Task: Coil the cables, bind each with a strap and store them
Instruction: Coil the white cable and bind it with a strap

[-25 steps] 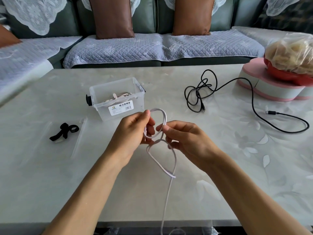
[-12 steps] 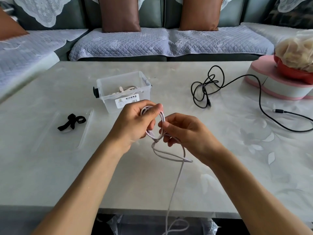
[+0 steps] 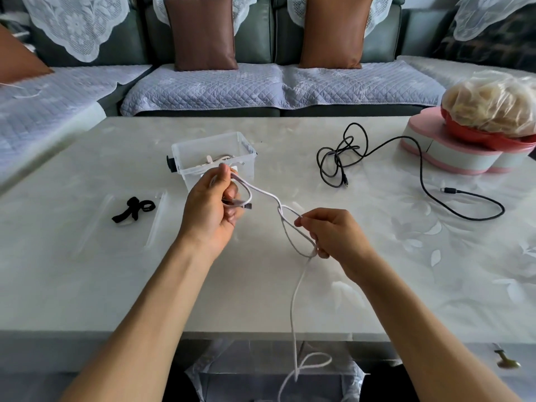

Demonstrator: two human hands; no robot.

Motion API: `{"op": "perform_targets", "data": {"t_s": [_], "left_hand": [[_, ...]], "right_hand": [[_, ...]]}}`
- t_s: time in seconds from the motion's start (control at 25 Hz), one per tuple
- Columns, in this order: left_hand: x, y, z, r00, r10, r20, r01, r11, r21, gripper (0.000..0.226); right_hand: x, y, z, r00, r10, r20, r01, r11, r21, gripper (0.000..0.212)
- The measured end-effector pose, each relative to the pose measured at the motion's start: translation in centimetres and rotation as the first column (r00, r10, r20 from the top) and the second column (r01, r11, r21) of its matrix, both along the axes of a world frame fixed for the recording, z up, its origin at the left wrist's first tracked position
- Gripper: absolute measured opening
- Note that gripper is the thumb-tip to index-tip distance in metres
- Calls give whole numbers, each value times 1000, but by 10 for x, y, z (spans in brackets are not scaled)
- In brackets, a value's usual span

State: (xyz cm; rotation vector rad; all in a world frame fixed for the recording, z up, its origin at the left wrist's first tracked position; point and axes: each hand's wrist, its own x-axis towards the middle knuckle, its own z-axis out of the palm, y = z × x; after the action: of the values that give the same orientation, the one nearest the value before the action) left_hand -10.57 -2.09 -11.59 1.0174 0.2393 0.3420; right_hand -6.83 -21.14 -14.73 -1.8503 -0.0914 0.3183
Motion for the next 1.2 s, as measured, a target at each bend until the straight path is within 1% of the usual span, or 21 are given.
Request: {"op": "perform_targets", "data": {"t_s": [0.08,0.2,0.32,0.4,0.44,0.48,0.52,0.56,0.6,0.64,0.68,0.72,0.76,0.8,0.84,0.88,0.92,0.96,1.04,1.12,1.2], "left_hand": [[-6,0,2,999,-22,47,25,998,-65,33],[-20,-6,1,990,-137,-9,137,990,30,29],[-29,-6,1,992,-120,-38,124,985,120,31],[-31,-3,1,993,-113,-26,114,993,29,32],[-31,-1,1,991,-126,-47,124,992,-34,32],[-33,3,0,986,-142,-87,137,989,-58,31],[-34,6,0,977,-156,-143,153,988,-28,31],[-35,8,-2,965,-166,-204,181,982,58,29],[-36,8,-4,950,-159,-267,220,952,215,28],[-37,7,-8,937,-124,-325,263,864,430,26],[-38,4,-12,927,-70,-368,302,719,625,26],[-39,0,-14,918,-29,-396,340,575,744,25],[-39,-2,-17,907,-34,-419,378,501,778,25],[-38,-4,-17,896,-85,-436,412,525,745,26],[-38,-3,-17,889,-150,-433,430,597,677,27],[-37,-1,-14,889,-186,-419,428,665,612,28],[-35,3,-13,897,-180,-403,400,717,570,28],[-34,8,-12,911,-150,-385,354,763,541,29],[-33,14,-13,942,-69,-328,225,855,466,28],[-30,13,-17,965,8,-261,101,910,402,29],[-26,7,-21,974,52,-222,37,925,379,29]], "right_hand": [[-1,3,-6,999,-45,15,46,996,-74,20],[-3,12,-14,991,-107,84,119,982,-145,19],[-6,21,-17,979,-129,157,152,978,-145,18],[-6,23,-19,971,-140,194,174,971,-166,17],[-4,23,-19,966,-158,202,192,968,-163,17],[-2,25,-19,960,-180,213,216,963,-161,17],[0,27,-19,951,-205,232,247,954,-169,16],[1,29,-19,937,-229,262,280,944,-177,16],[3,32,-19,928,-247,278,298,941,-158,16],[3,36,-19,928,-267,259,294,953,-74,16],[3,41,-17,942,-284,180,272,958,87,16],[2,46,-14,960,-276,43,250,918,309,17],[2,49,-9,967,-230,-113,255,815,520,19],[2,50,-5,957,-157,-246,285,684,671,22],[3,50,-2,937,-83,-338,321,581,748,24],[3,49,-1,918,-19,-397,348,522,779,26],[3,47,-1,906,19,-423,356,506,786,27],[2,45,0,905,26,-424,347,533,772,27],[0,40,0,938,-43,-343,274,700,660,20],[-2,35,4,982,-92,-166,164,853,496,13],[-6,32,9,997,-71,15,61,936,347,13]]}}
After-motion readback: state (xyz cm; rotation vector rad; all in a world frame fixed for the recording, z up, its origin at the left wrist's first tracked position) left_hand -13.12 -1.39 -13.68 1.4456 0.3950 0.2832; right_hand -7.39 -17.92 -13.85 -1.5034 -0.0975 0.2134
